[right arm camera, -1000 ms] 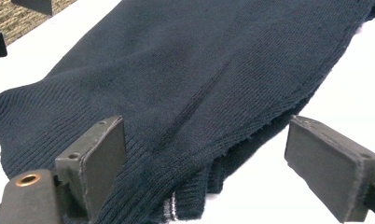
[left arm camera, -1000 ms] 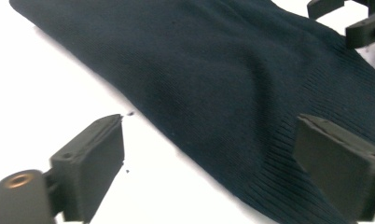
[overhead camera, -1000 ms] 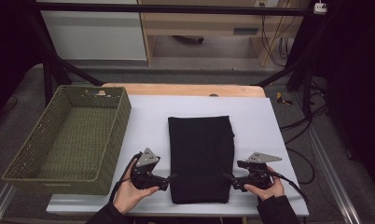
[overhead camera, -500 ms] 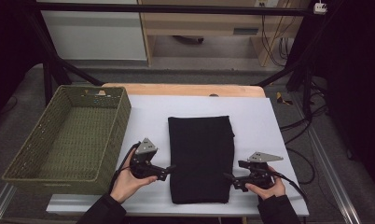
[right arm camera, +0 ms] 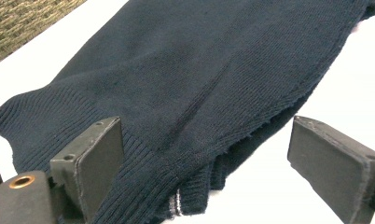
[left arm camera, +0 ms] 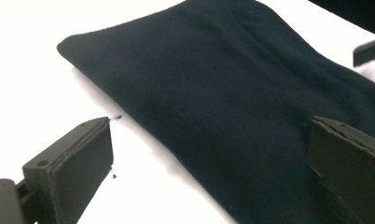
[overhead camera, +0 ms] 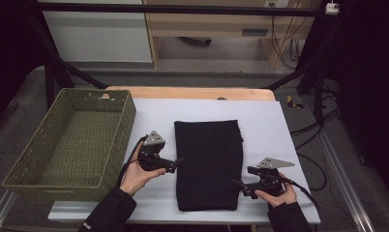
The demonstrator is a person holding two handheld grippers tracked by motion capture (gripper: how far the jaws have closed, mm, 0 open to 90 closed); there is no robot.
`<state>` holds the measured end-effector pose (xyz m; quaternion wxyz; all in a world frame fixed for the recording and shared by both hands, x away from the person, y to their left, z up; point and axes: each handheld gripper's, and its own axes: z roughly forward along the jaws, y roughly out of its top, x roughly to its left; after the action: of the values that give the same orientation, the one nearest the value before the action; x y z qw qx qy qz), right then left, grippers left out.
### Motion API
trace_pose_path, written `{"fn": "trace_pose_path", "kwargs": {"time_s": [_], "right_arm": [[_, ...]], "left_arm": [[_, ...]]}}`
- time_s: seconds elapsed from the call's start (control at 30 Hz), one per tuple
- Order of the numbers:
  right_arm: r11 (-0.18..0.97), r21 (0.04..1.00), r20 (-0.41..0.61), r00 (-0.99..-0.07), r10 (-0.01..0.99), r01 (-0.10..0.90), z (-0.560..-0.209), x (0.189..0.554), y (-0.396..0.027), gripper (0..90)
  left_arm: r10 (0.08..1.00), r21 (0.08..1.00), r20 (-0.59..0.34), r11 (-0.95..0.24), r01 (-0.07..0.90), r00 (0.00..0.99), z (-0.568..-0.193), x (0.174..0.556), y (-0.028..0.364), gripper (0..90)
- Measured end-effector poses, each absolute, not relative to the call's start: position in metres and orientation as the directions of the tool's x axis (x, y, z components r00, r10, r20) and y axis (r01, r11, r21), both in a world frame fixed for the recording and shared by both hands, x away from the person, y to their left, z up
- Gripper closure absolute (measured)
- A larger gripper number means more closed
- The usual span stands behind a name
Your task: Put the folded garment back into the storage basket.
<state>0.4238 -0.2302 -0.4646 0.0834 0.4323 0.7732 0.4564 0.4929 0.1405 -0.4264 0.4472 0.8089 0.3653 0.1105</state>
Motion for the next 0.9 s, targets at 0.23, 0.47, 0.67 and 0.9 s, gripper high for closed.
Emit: {"fn": "trace_pose_path", "kwargs": {"time_s": [0.23,0.47,0.67,0.9], "right_arm": [[0.206,0.778,0.268,-0.61,0.746,0.594,-0.464,0.424,-0.23,10.7],[0.206,0.778,0.268,-0.61,0.746,0.593,-0.464,0.423,-0.231,10.3],[0.209,0.775,0.268,-0.609,0.747,0.597,-0.464,0.423,-0.231,10.2],[0.213,0.775,0.265,-0.612,0.745,0.595,-0.465,0.423,-0.23,10.2]], "left_arm": [[0.705,0.807,-0.158,-0.312,0.501,0.692,-0.421,0.509,0.138,0.0],[0.716,0.804,-0.147,-0.316,0.504,0.682,-0.421,0.524,0.135,0.0],[0.749,0.796,-0.143,-0.301,0.525,0.647,-0.427,0.538,0.135,0.0],[0.781,0.783,-0.149,-0.281,0.555,0.606,-0.435,0.553,0.135,0.0]]}}
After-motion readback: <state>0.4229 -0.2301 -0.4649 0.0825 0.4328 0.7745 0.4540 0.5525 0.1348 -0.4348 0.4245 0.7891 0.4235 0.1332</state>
